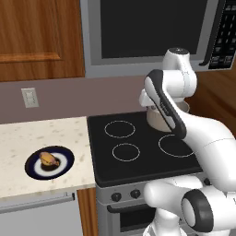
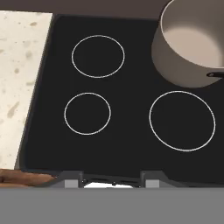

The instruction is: Retrieve the frozen meat and place it in the pot on a burner. Then turn the burner on.

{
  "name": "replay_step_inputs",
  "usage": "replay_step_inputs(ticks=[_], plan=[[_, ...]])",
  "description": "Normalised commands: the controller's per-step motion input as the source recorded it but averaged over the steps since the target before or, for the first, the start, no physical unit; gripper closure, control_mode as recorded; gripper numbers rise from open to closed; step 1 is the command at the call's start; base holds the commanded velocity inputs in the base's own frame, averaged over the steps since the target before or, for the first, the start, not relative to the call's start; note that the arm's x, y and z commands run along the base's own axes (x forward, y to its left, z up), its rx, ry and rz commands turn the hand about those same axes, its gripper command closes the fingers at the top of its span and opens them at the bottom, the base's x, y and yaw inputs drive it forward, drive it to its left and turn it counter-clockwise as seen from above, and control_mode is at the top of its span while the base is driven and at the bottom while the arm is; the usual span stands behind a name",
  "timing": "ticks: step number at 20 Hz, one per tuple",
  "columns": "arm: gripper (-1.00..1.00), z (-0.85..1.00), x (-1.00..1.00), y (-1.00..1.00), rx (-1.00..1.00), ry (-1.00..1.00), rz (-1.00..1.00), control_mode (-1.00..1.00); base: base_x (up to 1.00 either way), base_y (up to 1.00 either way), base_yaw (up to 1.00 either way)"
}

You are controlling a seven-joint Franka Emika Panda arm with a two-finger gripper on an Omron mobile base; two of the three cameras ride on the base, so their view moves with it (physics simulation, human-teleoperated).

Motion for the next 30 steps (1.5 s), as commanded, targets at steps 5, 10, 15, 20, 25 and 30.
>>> replay_step_inputs(ticks=[5, 10, 15, 20, 25, 30], plan=[[-1.0, 0.0, -0.12, 0.21, 0.0, 0.0, 0.0, -1.0, 0.0, 0.0, 0.0], [-1.0, 0.0, -0.26, 0.42, 0.0, 0.0, 0.0, -1.0, 0.0, 0.0, 0.0], [-1.0, 0.0, -0.26, 0.65, 0.0, 0.0, 0.0, -1.0, 0.0, 0.0, 0.0], [-1.0, -0.01, -0.16, 0.71, 0.0, 0.01, 0.0, -1.0, 0.0, 0.0, 0.0], [-1.0, -0.01, -0.23, 0.82, 0.0, 0.02, 0.05, -1.0, 0.0, 0.0, 0.0], [-1.0, -0.07, -0.26, 0.59, 0.0, 0.07, 0.12, -1.0, 0.0, 0.0, 0.0]])
